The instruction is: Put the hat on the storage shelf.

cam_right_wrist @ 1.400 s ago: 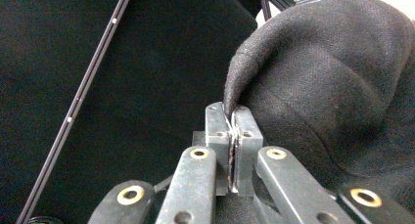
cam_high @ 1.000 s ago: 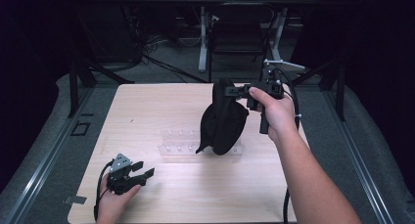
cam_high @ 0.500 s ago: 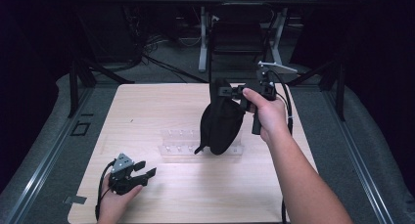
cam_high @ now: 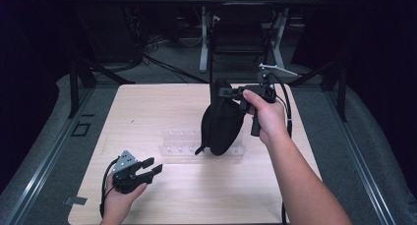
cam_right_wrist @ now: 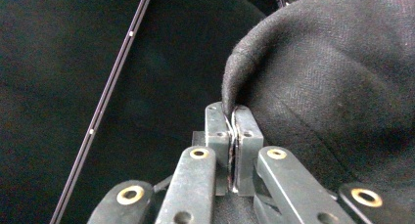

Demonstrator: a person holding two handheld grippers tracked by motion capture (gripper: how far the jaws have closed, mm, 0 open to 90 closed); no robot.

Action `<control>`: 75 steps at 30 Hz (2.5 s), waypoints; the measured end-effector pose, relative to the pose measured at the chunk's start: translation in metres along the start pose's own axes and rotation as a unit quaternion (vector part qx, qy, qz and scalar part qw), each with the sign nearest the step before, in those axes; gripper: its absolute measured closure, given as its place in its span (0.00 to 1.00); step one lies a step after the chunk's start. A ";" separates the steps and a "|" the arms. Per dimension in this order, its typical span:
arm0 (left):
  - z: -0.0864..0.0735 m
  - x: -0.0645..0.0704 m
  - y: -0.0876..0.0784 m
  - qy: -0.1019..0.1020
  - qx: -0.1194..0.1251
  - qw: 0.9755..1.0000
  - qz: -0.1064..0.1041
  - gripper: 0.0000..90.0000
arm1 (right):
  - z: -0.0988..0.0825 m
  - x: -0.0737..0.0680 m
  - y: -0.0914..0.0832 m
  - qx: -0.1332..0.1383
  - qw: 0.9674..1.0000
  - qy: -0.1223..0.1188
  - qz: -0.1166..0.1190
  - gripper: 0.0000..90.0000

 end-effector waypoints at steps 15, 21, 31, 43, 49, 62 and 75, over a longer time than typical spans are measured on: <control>0.039 0.024 0.015 0.034 0.021 0.999 -0.025 0.64 | -0.005 -0.005 0.016 -0.009 1.000 -0.007 0.009 0.98; 0.053 0.035 0.018 0.050 0.026 0.998 -0.032 0.65 | -0.008 -0.007 0.022 -0.013 1.000 -0.010 0.010 0.98; 0.062 0.054 0.026 0.070 0.019 0.996 -0.052 0.66 | -0.009 -0.008 0.028 -0.013 1.000 -0.009 0.014 0.98; 0.071 0.076 0.037 0.092 0.012 0.993 -0.073 0.73 | -0.010 -0.010 0.030 -0.015 1.000 -0.010 0.015 0.98; 0.072 0.083 0.048 0.116 -0.008 0.991 -0.059 0.80 | -0.010 -0.010 0.029 -0.015 1.000 -0.010 0.014 0.98; 0.070 0.083 0.051 0.148 -0.018 0.988 -0.031 0.93 | -0.011 -0.014 0.025 -0.013 1.000 -0.009 0.012 0.95; 0.066 0.076 0.048 0.165 -0.024 0.986 -0.005 0.95 | -0.007 -0.029 0.002 -0.001 0.999 -0.042 0.009 0.90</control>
Point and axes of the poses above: each handheld gripper's, and its own axes: y roughly forward along the jaws, z roughly out of its top, x roughly to its right, the point moved 6 cm from there along y, roughly forward along the jaws, and after that the axes turned 3 degrees about -z, right-handed, at the moved point
